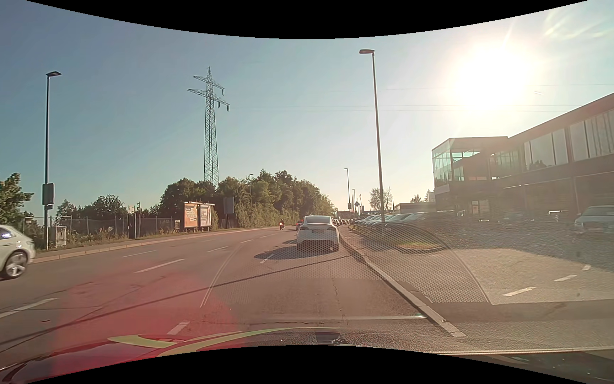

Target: Follow the waypoints while adhering to traffic rules and regulations

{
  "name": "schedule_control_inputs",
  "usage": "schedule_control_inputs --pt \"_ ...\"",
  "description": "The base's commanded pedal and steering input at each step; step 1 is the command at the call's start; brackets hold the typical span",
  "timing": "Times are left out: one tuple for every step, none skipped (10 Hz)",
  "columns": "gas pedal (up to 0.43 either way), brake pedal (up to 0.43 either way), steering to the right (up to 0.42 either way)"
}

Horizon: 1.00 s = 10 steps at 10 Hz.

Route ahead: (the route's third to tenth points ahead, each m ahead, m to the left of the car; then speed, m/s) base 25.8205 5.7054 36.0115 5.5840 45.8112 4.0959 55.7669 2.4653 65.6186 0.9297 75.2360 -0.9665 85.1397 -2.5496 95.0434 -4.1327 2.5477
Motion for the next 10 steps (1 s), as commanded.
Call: schedule_control_inputs --pt "0.0 0.0 0.012" --pt "0.0 0.0 0.012" --pt "0.0 0.0 0.005" --pt "0.0 0.0 0.001" --pt "0.0 0.0 0.003" --pt "0.0 0.0 0.005" --pt "0.0 0.0 0.005" --pt "0.0 0.0 0.006" --pt "0.0 0.0 0.008" --pt "0.0 0.0 0.008"
